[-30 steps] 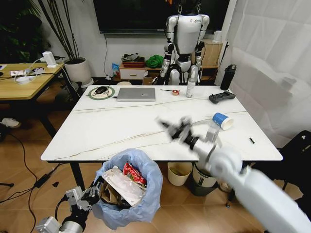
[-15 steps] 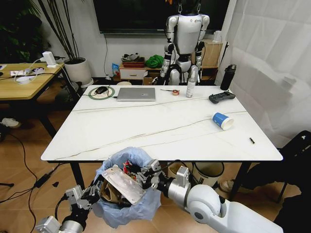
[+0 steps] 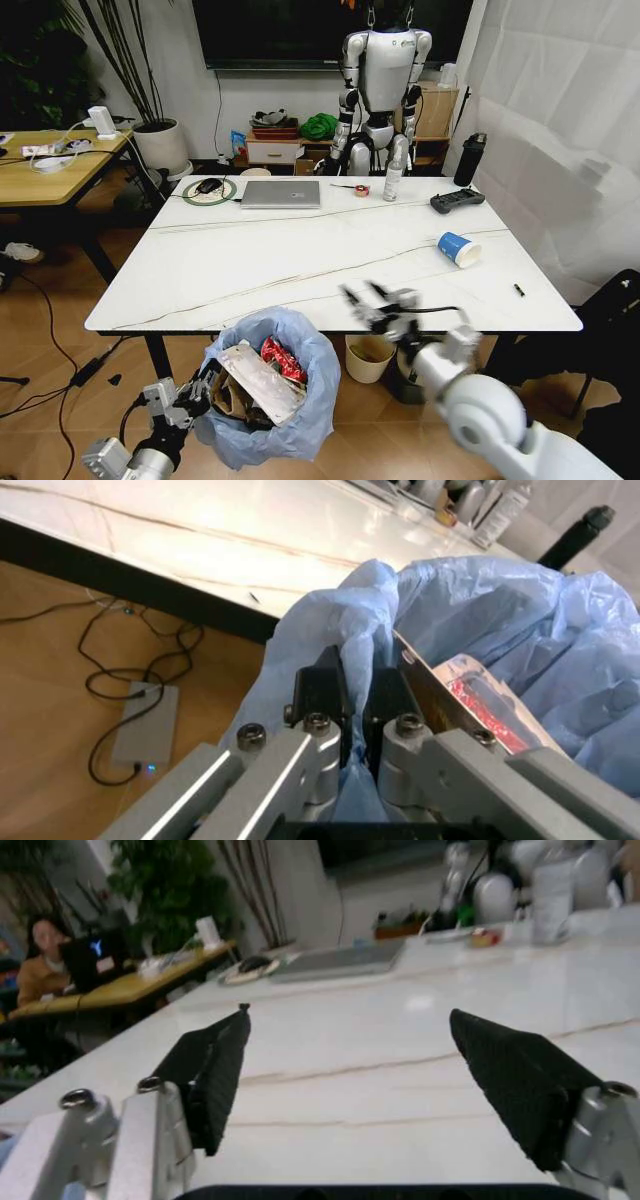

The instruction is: Pick up the trash bin and place the trash from the table into it.

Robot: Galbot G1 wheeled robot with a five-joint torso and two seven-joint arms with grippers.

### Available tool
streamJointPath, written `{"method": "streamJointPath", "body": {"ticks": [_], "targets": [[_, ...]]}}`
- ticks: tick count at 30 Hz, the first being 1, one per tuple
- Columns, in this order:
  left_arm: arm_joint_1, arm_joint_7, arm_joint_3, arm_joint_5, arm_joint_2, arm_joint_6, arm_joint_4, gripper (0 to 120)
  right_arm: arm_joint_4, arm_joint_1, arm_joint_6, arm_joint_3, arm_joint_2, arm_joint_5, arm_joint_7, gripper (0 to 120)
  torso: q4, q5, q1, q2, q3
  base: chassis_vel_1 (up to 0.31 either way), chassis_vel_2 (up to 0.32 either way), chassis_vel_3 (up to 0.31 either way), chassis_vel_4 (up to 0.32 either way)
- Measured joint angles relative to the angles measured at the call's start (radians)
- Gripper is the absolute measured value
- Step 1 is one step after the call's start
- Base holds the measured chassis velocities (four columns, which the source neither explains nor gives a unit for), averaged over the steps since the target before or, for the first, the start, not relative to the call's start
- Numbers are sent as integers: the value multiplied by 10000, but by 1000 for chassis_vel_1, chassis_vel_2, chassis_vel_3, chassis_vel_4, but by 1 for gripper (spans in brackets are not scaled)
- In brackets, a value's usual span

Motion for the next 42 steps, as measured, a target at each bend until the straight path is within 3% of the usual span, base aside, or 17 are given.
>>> {"method": "streamJointPath", "body": {"ticks": [3, 5, 6, 10, 12, 15, 22, 31, 42], "targets": [[47, 0, 116, -48, 286, 7, 123, 0, -515, -1064, 794, 1430, 464, -948, -819, 93, 1, -2, 0, 0, 0, 0, 0, 0, 0], [51, 0, 127, -59, 323, 7, 128, 0, -570, -1230, 843, 1643, 550, -1103, -879, 93, 2, -2, 0, 0, 0, 0, 0, 0, 0], [64, 0, 167, -80, 428, 7, 137, 0, -732, -1654, 1016, 2169, 835, -1457, -1202, 98, 2, -4, 0, 0, 0, 0, 0, 0, 0], [76, 69, 291, -12, 533, -11, 204, 0, -1158, -2391, 1561, 3173, 1935, -1939, -2258, 100, 0, -7, 0, 1, 0, 0, 0, 0, 0], [97, 106, 315, 23, 531, -38, 246, 0, -1272, -2447, 1705, 3319, 2270, -2106, -2421, 100, 1, -8, 0, 1, 0, 0, 0, 0, 0], [181, 289, 393, 211, 415, -224, 593, 0, -1893, -2490, 2327, 3874, 3729, -2761, -3066, 100, 2, -1, 0, 0, 0, 0, 0, 0, 0], [222, 532, 447, 306, 157, -515, 938, 0, -2409, -2425, 2817, 4177, 5145, -2954, -3710, 100, 2, -5, -1, 1, 0, 0, 0, 0, 0], [287, 630, 376, 148, 122, -666, 1057, 0, -2767, -2178, 2907, 4025, 5751, -2925, -3918, 100, 3, -5, 1, 0, 0, 0, 0, 0, 0], [273, 683, 410, 149, 51, -734, 1147, 0, -2965, -2168, 2951, 3945, 5884, -2765, -4089, 100, 3, -3, 1, 0, 0, 0, 0, 0, 0]]}}
